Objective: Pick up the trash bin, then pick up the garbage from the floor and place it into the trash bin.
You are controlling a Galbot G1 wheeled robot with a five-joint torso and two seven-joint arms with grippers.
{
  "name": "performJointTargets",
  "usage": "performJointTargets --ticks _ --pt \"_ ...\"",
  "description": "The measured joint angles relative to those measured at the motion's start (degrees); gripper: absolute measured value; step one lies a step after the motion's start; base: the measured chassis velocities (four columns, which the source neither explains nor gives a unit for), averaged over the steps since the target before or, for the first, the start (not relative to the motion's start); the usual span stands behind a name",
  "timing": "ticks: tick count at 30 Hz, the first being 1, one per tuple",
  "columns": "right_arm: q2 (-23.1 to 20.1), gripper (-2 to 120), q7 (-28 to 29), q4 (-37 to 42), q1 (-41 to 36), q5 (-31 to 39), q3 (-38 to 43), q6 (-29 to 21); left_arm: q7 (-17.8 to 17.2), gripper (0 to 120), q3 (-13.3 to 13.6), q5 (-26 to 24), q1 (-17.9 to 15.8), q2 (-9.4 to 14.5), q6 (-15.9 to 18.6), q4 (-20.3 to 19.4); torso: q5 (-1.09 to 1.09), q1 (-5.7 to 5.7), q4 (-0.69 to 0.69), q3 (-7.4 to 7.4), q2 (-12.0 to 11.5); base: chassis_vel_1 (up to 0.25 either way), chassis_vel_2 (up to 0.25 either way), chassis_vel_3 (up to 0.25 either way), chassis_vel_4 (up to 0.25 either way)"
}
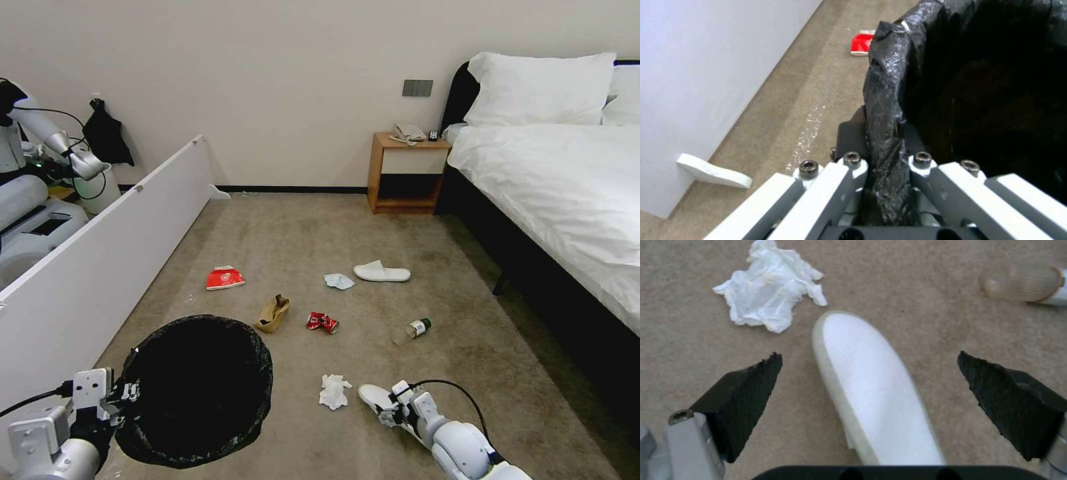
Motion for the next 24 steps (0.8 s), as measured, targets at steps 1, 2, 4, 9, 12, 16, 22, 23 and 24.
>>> performJointTargets --ticks 1,2,4,9,12,16,22,23,24 --pt "0.28 100 0.00 -0.43 0.37 0.01 -0.43 -0.07 0.00 4 -0.01 0.00 -0.05 0.04 0.00 -0.09 0.00 0.00 -0.01 0.00 0.00 0.000 0.000 0.000 0.000" --pt "0.66 100 0.10 -0.91 0.79 0.01 -0.71 -0.27 0.00 4 -0.01 0.00 -0.06 0.07 0.00 -0.14 0.00 0.00 -0.02 0.00 0.00 0.000 0.000 0.000 0.000" --pt "0.98 100 0.17 -1.20 1.09 -0.02 -0.83 -0.37 0.01 4 -0.01 -0.01 -0.06 0.07 0.00 -0.15 0.00 0.00 -0.02 0.00 0.00 0.000 0.000 0.000 0.000" --pt "3.36 100 0.54 -2.90 2.85 -0.25 -1.30 -1.34 0.03 4 0.00 -0.01 0.06 0.02 0.00 -0.15 0.01 0.00 0.01 0.00 0.00 0.000 0.000 0.000 0.000" --pt "3.96 100 0.66 -3.54 3.49 -0.23 -1.77 -2.30 0.04 4 -0.05 -0.11 -0.05 0.15 0.00 -0.15 0.00 0.00 -0.01 0.00 0.00 0.000 0.000 0.000 0.000" --pt "4.76 100 1.22 -4.65 4.36 -0.19 -2.01 -3.85 0.04 4 -0.12 -0.28 -0.16 0.35 0.00 -0.15 0.00 0.00 -0.01 0.00 0.01 0.000 0.000 0.000 0.000" --pt "5.49 100 1.49 -5.51 4.98 -0.18 -2.29 -5.48 0.06 4 -0.15 -0.37 -0.23 0.54 0.00 -0.05 0.00 0.00 -0.01 0.00 0.01 0.000 0.000 0.000 0.000" --pt "5.65 100 1.66 -5.60 5.03 -0.19 -2.33 -5.95 0.07 4 -0.19 -0.41 -0.25 0.59 0.00 -0.01 0.00 0.00 -0.01 0.00 0.01 0.000 0.000 0.000 0.000" --pt "5.80 100 1.86 -5.70 5.08 -0.20 -2.33 -6.52 0.07 4 -0.25 -0.43 -0.28 0.63 0.00 0.02 0.00 0.00 -0.01 0.00 0.01 0.000 0.000 0.000 0.000"
